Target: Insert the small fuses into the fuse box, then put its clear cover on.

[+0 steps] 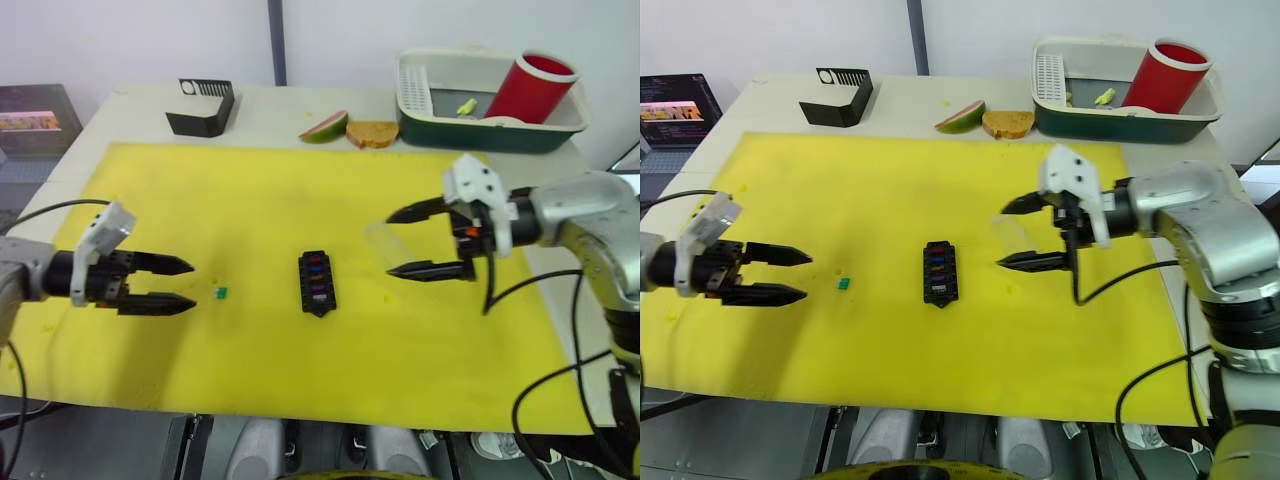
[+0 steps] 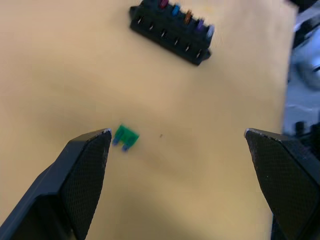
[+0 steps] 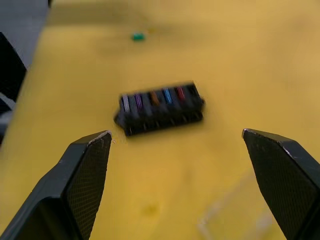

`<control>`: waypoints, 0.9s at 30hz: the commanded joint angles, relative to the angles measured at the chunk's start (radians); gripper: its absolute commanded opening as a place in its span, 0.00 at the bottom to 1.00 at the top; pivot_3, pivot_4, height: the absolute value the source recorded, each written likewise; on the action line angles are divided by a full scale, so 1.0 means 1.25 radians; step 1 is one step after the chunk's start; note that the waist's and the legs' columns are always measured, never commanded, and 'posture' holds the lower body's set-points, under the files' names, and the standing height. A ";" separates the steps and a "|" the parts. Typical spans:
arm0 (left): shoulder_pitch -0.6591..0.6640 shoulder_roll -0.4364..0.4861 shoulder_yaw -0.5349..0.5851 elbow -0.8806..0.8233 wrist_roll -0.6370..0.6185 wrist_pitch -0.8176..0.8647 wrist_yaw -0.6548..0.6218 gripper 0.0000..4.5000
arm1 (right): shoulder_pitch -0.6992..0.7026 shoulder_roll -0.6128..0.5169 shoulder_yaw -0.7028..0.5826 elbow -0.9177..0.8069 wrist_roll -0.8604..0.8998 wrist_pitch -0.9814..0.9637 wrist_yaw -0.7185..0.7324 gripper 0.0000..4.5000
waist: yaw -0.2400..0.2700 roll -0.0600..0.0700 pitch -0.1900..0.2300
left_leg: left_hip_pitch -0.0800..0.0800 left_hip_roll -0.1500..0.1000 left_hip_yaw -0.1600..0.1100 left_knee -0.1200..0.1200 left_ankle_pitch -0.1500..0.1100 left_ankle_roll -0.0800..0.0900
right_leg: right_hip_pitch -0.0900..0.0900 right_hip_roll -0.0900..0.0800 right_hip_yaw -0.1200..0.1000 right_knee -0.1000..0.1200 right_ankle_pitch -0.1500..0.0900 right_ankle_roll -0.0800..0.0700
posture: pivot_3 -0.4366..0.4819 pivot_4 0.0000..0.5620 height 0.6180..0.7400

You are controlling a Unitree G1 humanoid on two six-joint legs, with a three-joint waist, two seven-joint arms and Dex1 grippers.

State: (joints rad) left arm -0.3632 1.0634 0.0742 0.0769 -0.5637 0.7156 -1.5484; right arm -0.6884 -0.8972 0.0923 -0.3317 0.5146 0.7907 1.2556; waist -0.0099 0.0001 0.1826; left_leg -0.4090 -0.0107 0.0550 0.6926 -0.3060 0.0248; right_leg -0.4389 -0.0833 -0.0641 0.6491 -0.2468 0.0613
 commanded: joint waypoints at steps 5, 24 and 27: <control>-0.183 -0.065 -0.192 0.225 0.027 -0.003 -0.053 1.00 | -0.009 0.016 0.001 -0.065 0.026 0.023 -0.050 0.98 | 0.000 -0.001 0.000 | -0.002 0.000 0.001 0.005 -0.001 0.002 | 0.000 0.001 0.000 0.000 0.000 0.001 | 0.48 0.27 1.00; -0.188 -0.052 -0.368 0.268 -0.023 -0.098 -0.053 1.00 | 0.008 0.002 -0.008 -0.120 0.072 0.072 -0.124 0.98 | -0.003 -0.002 0.000 | -0.001 0.000 0.001 0.006 -0.001 0.003 | 0.001 0.002 0.000 0.001 0.001 0.002 | 0.48 0.27 1.00; -0.159 -0.026 -0.359 0.238 -0.042 -0.090 -0.053 1.00 | 0.012 0.003 -0.006 -0.125 0.076 0.074 -0.130 0.98 | -0.004 -0.002 0.000 | -0.001 0.000 0.001 0.006 -0.001 0.003 | 0.001 0.002 0.000 0.001 0.001 0.002 | 0.48 0.27 1.00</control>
State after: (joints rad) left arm -0.5899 1.0094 -0.3616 0.3986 -0.6067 0.5844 -1.6065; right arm -0.6693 -0.8845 0.1098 -0.4520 0.5951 0.8872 1.0988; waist -0.0151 -0.0018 0.1822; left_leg -0.4101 -0.0102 0.0562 0.6994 -0.3078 0.0290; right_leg -0.4371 -0.0813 -0.0638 0.6499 -0.2457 0.0642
